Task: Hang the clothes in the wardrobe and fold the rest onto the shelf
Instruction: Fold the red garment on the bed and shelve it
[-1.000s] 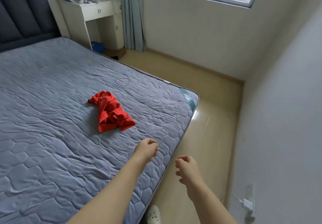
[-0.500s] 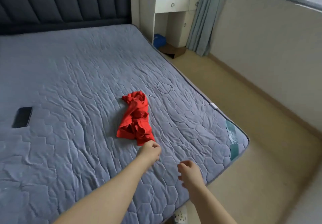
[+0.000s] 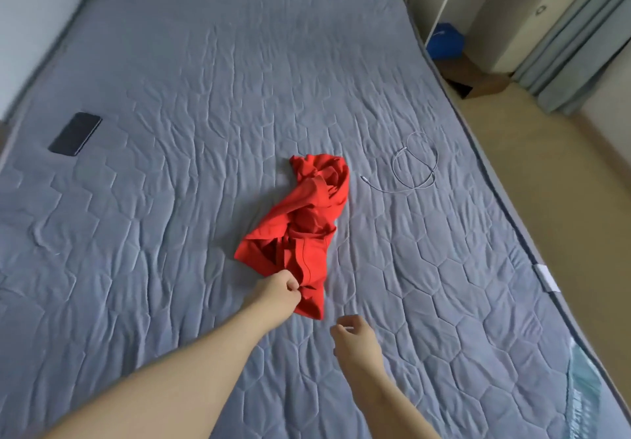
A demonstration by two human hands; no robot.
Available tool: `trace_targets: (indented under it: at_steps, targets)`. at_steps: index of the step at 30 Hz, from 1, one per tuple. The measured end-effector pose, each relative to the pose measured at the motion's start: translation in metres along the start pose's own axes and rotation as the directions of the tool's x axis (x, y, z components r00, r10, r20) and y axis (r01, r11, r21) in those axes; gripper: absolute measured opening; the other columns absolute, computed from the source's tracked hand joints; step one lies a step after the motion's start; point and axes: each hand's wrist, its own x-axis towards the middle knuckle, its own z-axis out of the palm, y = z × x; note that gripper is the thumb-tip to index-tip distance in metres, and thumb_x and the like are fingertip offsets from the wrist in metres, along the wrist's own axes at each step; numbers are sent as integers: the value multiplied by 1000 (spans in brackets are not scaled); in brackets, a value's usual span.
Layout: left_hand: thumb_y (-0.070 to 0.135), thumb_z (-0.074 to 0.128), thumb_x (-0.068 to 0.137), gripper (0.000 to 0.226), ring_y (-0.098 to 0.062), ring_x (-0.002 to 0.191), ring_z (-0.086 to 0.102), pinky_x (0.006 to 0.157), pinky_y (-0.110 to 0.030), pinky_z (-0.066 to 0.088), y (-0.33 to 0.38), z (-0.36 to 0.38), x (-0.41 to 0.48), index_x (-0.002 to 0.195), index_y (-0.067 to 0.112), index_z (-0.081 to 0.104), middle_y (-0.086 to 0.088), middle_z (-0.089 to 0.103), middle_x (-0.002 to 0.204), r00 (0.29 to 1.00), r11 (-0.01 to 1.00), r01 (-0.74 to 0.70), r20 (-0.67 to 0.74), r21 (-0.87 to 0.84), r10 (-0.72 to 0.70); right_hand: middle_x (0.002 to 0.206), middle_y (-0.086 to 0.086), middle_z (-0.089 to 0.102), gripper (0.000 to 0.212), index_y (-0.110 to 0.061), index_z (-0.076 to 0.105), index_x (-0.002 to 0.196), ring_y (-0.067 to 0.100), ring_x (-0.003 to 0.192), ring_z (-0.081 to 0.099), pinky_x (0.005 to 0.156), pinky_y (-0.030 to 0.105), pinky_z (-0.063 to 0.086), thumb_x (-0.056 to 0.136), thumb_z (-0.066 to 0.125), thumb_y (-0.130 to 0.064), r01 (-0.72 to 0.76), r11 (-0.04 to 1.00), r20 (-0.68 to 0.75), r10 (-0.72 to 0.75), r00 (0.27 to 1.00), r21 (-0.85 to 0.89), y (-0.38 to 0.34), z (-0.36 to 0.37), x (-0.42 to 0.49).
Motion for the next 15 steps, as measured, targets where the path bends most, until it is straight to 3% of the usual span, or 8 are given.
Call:
trace_targets:
  at_steps: [3,6,9,11,13,15]
  targets:
    - [21,50,87,25,-21,105,56,91,-33,45,-16,24,44,111,27,53,2,58,117,1000,998,-9,-19,59,10,81,-11,54,9,-23,47,94,7,64,52,56,22,39,88,45,-16,-16,998,20,17,1000,-63,15,15,48]
    - [22,56,84,56,-24,121,44,97,-34,41,-30,44,73,135,32,35,-1,34,139,994,988,-71,-70,136,81,88,-10,53,23,-20,49,111,3,64,49,51,20,36,88,45,-17,-29,989,13,31,999,-145,30,24,87]
    - [30,66,79,86,-27,136,19,102,-38,34,-34,57,99,142,46,10,0,-1,152,988,942,-124,-52,313,148,100,-4,56,34,-17,49,121,4,67,49,55,21,37,88,46,-18,-36,986,16,39,999,-161,39,31,117]
    - [32,69,77,93,-28,140,8,107,-43,31,-34,64,118,142,51,4,1,-15,153,993,934,-108,-4,340,116,97,-6,55,35,-18,49,122,6,68,51,57,22,38,87,46,-18,-40,986,27,45,999,-159,42,35,132]
    - [29,68,80,77,-30,138,19,107,-39,32,-33,72,135,141,45,23,-2,-4,154,996,956,-92,27,278,88,90,-9,53,34,-18,49,121,7,67,51,61,21,38,87,46,-18,-44,988,33,49,998,-145,46,38,144]
    - [22,64,84,42,-26,123,46,95,-27,38,-36,79,145,124,29,56,-4,40,141,992,984,-114,-31,139,120,86,-10,53,33,-18,49,119,9,66,52,65,23,40,86,47,-17,-57,991,34,62,998,-123,48,39,151]
